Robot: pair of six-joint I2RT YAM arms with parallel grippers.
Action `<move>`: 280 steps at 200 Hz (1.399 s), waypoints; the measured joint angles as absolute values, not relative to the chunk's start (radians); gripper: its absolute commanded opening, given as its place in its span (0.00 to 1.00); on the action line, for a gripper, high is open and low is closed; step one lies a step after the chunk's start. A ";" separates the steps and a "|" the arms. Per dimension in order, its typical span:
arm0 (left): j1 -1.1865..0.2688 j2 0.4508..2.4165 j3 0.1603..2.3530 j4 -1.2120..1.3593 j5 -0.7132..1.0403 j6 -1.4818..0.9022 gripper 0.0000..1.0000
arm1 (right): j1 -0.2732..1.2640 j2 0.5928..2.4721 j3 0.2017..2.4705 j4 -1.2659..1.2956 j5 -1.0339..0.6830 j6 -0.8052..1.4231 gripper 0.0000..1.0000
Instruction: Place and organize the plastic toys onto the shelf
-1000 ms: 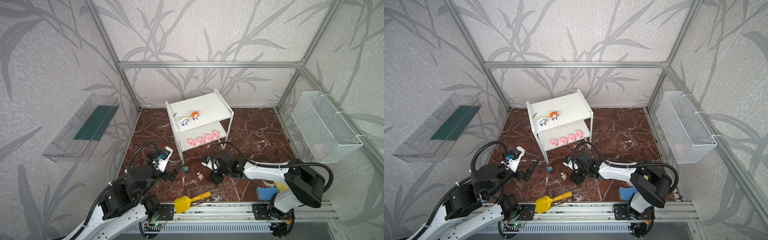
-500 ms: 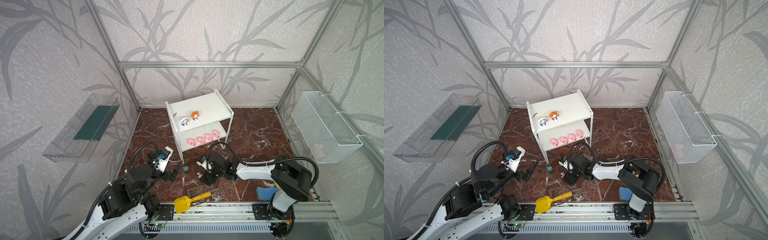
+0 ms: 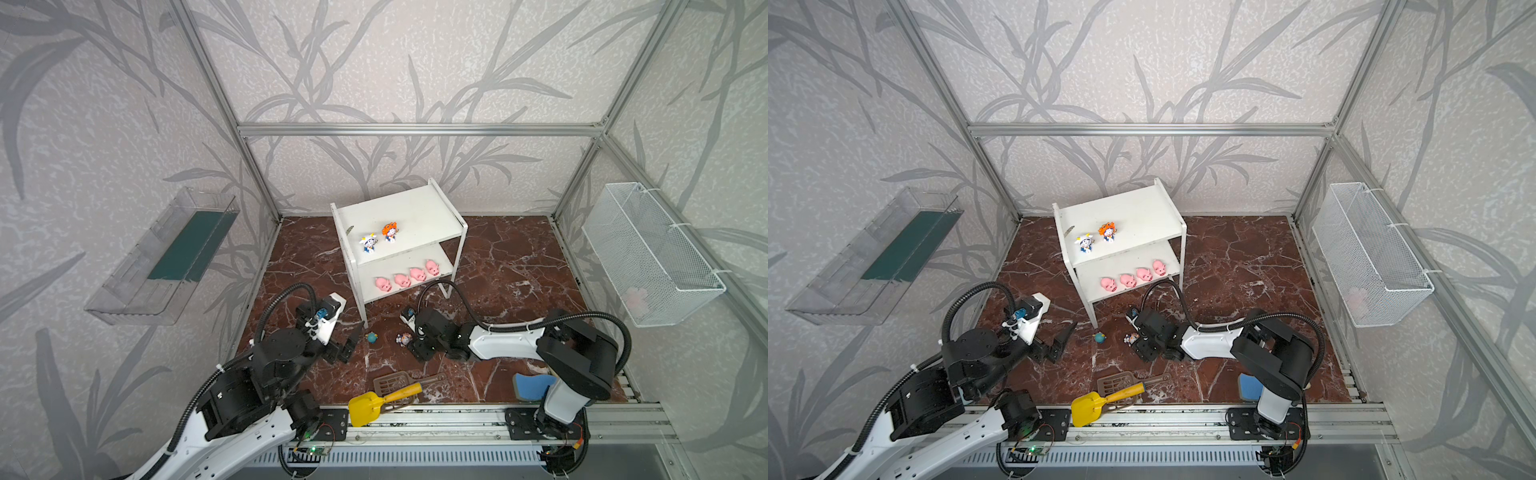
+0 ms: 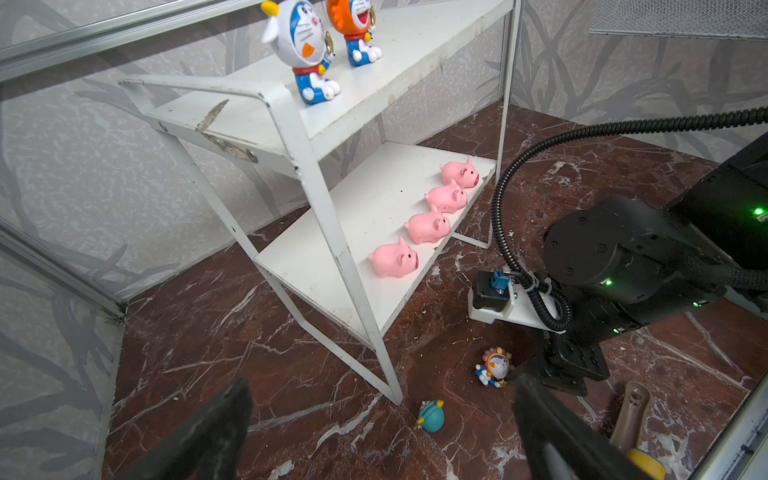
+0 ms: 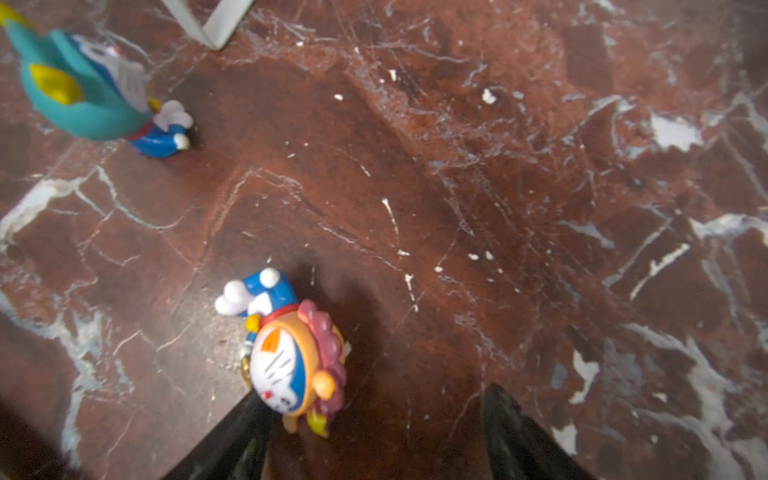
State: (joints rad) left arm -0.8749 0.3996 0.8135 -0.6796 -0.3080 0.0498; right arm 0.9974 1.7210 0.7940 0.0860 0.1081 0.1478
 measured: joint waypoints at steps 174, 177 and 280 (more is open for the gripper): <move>-0.870 0.401 0.813 -0.678 -0.300 0.049 0.99 | 0.867 1.652 0.769 0.126 0.049 0.360 0.76; -0.869 0.401 0.813 -0.678 -0.299 0.049 0.99 | 0.866 1.649 0.767 0.135 0.040 0.369 0.76; -0.859 0.407 0.813 -0.672 -0.284 0.049 0.99 | 0.846 1.785 0.726 0.476 -0.198 0.574 0.73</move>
